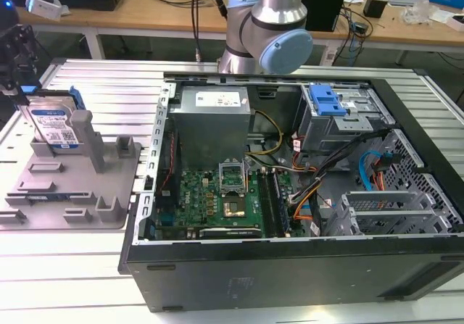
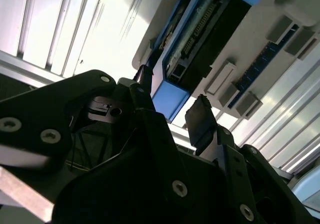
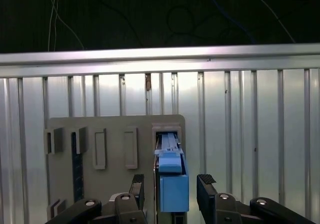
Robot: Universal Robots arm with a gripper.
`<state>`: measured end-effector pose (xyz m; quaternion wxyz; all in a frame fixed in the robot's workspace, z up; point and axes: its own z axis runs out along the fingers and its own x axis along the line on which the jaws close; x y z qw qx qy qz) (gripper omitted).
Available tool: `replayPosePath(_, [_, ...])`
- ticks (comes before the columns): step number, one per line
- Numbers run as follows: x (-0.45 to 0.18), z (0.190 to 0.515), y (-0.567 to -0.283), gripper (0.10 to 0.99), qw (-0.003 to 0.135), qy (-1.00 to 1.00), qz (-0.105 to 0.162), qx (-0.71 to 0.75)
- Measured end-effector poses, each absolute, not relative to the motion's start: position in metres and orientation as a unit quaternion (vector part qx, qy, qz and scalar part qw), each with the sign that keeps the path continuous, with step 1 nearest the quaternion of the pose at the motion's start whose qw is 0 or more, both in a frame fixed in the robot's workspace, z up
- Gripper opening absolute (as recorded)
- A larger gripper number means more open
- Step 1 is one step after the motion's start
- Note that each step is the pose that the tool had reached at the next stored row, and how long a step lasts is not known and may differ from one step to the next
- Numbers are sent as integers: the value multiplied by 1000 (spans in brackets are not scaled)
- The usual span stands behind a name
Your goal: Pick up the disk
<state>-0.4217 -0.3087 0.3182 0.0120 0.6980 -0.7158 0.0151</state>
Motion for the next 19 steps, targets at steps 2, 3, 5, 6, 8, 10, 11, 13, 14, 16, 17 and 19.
replayPosePath(2, [-422, 317, -309, 541, 12, -716, 15, 698])
replayPosePath(3, [-422, 317, -309, 541, 12, -716, 15, 698])
replayPosePath(5, [-422, 315, -309, 541, 12, -716, 15, 698])
replayPosePath(6, [-422, 314, -309, 541, 12, -716, 15, 698])
replayPosePath(8, [-422, 313, -309, 541, 12, -716, 15, 698])
replayPosePath(10, [-422, 312, -309, 541, 12, -716, 15, 698])
replayPosePath(11, [-422, 311, -309, 541, 12, -716, 15, 698])
replayPosePath(13, [-422, 310, -309, 541, 12, -716, 15, 698])
replayPosePath(14, [-422, 309, -309, 541, 12, -716, 15, 698])
replayPosePath(16, [-422, 307, -309, 541, 12, -716, 15, 698])
replayPosePath(17, [-422, 307, -309, 541, 12, -716, 15, 698])
replayPosePath(19, [-422, 306, -309, 541, 12, -716, 15, 698])
